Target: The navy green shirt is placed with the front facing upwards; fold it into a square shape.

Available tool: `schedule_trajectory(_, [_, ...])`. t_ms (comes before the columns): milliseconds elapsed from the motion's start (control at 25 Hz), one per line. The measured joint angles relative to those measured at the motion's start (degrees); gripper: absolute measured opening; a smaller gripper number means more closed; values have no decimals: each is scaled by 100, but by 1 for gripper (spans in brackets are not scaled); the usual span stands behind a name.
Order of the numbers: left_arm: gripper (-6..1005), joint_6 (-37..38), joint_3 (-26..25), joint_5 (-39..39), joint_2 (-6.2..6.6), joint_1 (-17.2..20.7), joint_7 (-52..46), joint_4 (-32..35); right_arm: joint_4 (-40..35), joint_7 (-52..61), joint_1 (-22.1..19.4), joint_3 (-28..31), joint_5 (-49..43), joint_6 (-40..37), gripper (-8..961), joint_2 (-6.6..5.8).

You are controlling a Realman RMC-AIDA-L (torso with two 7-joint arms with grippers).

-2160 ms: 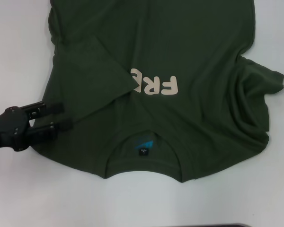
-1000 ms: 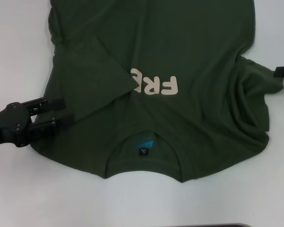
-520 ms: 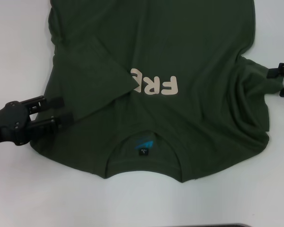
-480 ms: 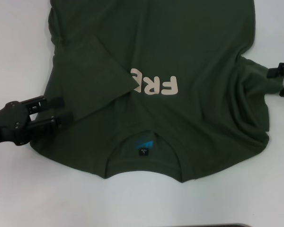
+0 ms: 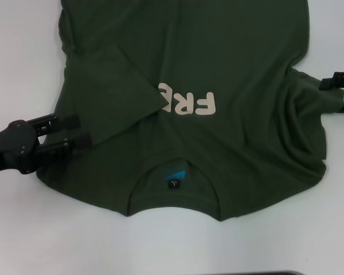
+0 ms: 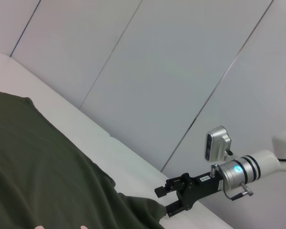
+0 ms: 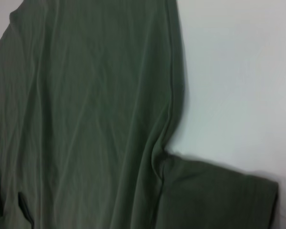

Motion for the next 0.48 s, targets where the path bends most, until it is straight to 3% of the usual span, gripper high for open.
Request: schedule_trajectory(480, [717, 0, 3, 0, -7, -29, 0, -3, -43, 3, 63, 17, 21, -55, 791, 38])
